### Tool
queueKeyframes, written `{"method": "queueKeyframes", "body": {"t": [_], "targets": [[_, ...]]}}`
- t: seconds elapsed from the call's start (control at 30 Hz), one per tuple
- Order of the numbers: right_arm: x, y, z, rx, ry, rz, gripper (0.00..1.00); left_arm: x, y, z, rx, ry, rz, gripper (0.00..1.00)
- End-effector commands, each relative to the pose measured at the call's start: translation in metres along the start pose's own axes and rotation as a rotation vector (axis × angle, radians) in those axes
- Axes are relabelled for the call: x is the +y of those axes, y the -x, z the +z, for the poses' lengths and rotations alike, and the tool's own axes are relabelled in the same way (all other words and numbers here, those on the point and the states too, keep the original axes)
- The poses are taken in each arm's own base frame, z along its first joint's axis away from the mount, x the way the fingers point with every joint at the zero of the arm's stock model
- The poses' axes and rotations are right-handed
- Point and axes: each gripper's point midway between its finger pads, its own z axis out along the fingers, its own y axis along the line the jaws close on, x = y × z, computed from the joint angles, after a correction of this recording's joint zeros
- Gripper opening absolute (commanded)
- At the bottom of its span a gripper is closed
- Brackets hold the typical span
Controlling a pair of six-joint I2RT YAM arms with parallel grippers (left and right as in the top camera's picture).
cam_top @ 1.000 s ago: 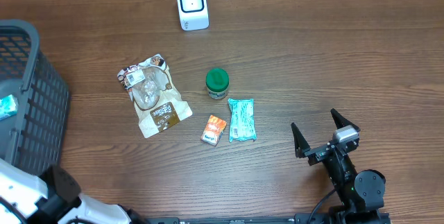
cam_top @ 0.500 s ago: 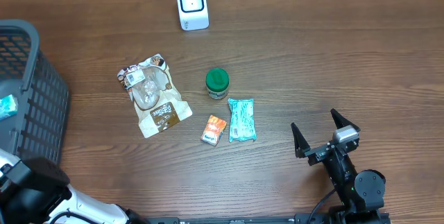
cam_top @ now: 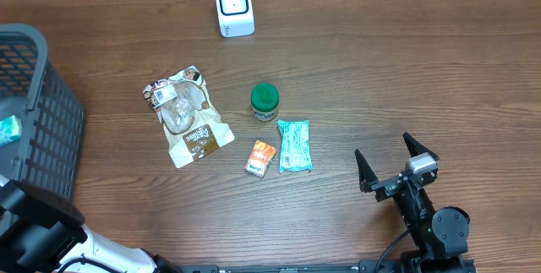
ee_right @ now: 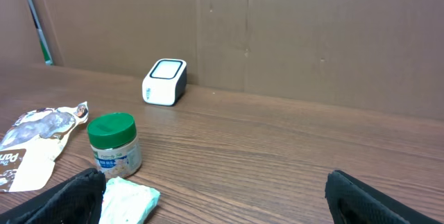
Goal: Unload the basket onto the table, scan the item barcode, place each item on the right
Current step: 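Return the left gripper into the basket and grasp the blue tissue pack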
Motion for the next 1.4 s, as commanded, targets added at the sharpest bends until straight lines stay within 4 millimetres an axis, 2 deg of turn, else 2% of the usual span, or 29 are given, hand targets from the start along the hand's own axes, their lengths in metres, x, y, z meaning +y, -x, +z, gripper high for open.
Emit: {"method": "queueKeyframes", "body": {"t": [0.0,0.4,0.67,0.97,1.13,1.37], "targets": [[0.000,-0.002,0.000,-0.002,0.003,0.006,1.00,0.004,0.003,0.009,-0.021,0.017,0.093,0.91],[0.000,-0.002,0.000,-0.002,0.003,0.006,1.00,-0.013,0.021,0.053,-0.157,-0.008,0.315,0.90],[0.000,-0.002,0.000,-0.002,0.003,0.006,1.00,-0.020,0.002,0.097,-0.175,-0.013,0.419,0.84],[0.000,-0.002,0.000,-0.002,0.003,0.006,1.00,-0.027,-0.002,0.114,-0.198,-0.019,0.448,0.84],[0.000,-0.002,0.000,-0.002,0.003,0.006,1.00,-0.034,-0.021,0.141,-0.128,-0.015,0.507,0.82],[0.000,-0.002,0.000,-0.002,0.003,0.006,1.00,-0.040,-0.013,0.150,-0.165,-0.020,0.521,0.83]]}}
